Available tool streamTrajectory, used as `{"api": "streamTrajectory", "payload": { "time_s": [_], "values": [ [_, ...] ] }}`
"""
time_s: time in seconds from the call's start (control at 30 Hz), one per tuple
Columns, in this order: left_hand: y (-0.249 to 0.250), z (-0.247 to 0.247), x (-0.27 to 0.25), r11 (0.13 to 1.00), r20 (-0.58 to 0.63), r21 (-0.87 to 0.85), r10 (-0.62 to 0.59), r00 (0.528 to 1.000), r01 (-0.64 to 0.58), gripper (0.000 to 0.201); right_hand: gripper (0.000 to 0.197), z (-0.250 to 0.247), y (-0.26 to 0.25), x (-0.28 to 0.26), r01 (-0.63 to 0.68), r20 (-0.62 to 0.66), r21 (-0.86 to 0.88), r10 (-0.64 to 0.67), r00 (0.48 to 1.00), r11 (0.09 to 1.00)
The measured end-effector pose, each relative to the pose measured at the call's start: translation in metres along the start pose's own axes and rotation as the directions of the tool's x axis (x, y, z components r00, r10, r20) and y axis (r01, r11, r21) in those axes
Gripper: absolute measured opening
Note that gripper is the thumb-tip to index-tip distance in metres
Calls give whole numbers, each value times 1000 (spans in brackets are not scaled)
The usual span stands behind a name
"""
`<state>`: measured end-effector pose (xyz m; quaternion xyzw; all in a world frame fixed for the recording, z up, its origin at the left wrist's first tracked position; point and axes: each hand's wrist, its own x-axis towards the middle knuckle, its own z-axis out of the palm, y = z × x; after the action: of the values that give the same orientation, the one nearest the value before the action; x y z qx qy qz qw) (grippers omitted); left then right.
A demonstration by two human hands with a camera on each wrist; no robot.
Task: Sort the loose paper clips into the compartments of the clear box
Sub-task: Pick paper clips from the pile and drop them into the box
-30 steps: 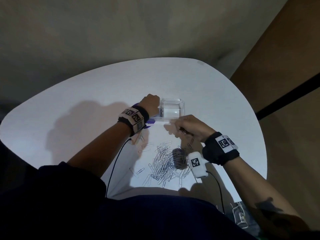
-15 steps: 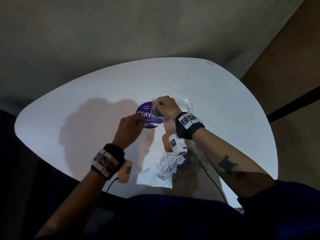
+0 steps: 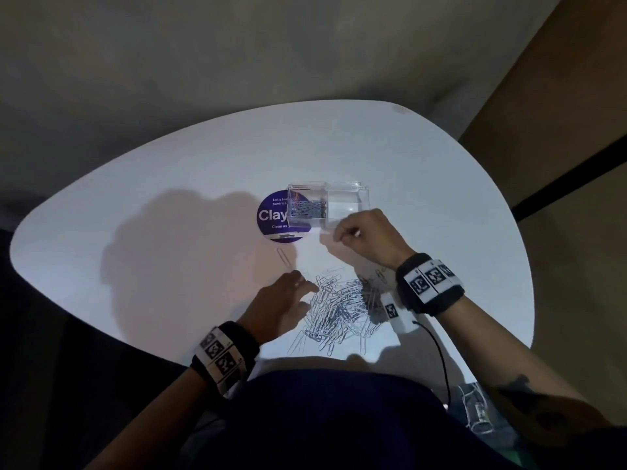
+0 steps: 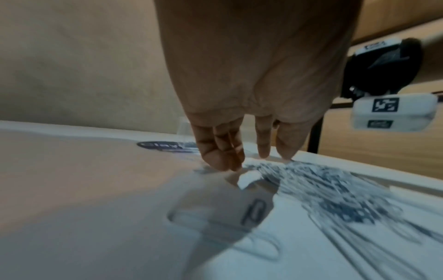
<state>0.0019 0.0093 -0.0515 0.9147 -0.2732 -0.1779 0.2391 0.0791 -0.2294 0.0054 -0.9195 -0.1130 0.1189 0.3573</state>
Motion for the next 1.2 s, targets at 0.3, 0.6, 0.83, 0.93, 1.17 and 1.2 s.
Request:
{"api": "streamTrajectory", "payload": {
  "time_s": [0.3, 0.6, 0.83, 0.93, 1.17, 1.2],
  "values": [
    [0, 22, 18, 998, -118, -33, -56, 991, 52, 22, 28, -10, 62, -80, -161, 133, -144, 181, 975, 976],
    [-15, 3, 21, 985, -251, 48, -147, 957, 165, 11, 17, 4, 84, -117, -297, 176, -193, 331, 927, 935],
    [5, 9, 24, 994, -177, 110, 33, 984, -13, 21, 25, 28, 74, -120, -235, 130, -209, 265, 955, 949],
    [11, 15, 32, 990, -163, 134, -18, 987, 40, 24, 23, 28, 72, -116, -213, 120, -216, 242, 963, 953],
    [8, 14, 37, 995, -175, 64, -64, 982, 76, 9, 20, 30, 66, -115, -198, 108, -180, 219, 970, 964],
    [6, 11, 37, 996, -168, -11, -90, 982, 90, 14, 20, 29, 66, -116, -211, 96, -130, 224, 970, 969]
  ]
}}
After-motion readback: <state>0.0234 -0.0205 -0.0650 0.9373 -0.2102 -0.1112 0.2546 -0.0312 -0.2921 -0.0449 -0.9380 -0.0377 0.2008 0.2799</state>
